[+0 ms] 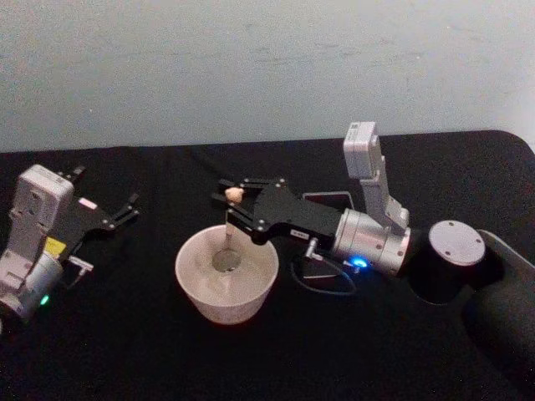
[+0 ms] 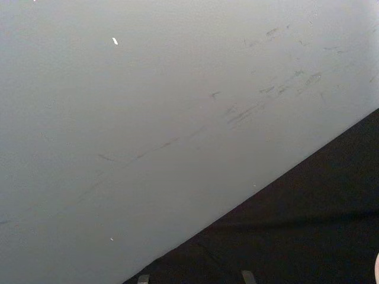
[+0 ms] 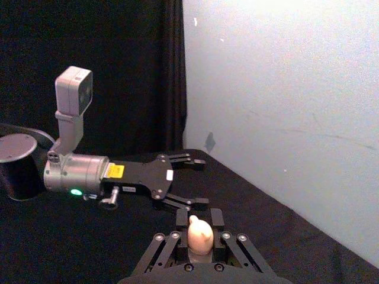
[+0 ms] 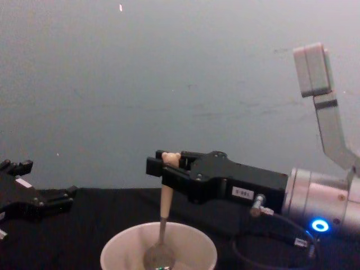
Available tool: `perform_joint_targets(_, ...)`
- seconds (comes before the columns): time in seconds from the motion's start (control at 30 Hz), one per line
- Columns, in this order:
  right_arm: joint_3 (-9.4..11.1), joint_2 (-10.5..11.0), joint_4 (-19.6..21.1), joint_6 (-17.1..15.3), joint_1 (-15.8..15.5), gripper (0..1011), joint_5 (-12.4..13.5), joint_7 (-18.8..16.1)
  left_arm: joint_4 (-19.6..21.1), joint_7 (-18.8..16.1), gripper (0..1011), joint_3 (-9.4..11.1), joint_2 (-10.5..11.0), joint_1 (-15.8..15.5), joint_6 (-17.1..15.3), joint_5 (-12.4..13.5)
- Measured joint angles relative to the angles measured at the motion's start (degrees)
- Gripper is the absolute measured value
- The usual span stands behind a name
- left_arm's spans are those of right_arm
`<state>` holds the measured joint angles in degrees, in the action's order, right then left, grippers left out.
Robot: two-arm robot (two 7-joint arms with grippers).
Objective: Pick up the stirring spoon with one hand, stir inside the cup, then place it back in its original position.
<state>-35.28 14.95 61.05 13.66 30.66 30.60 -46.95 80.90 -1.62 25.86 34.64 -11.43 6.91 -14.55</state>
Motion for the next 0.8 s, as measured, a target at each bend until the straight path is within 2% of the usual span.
perform_joint_targets(0.37,1.12,2.80,3.49,-0.70,-2.09,217,-0.67,0.50,0.00,0.00,1001,0.00,0.00,0.00,0.00,0.00)
perform_joint_targets(0.67,1.52,5.67,8.84,-3.02,-5.34,217,1.16,-0.14,0.00,0.00,1001,0.00,0.00,0.00,0.00,0.00)
perform_joint_targets(0.8,1.00,6.04,10.01,-3.46,-5.87,217,1.65,-0.65,0.00,0.00,1001,0.00,0.00,0.00,0.00,0.00)
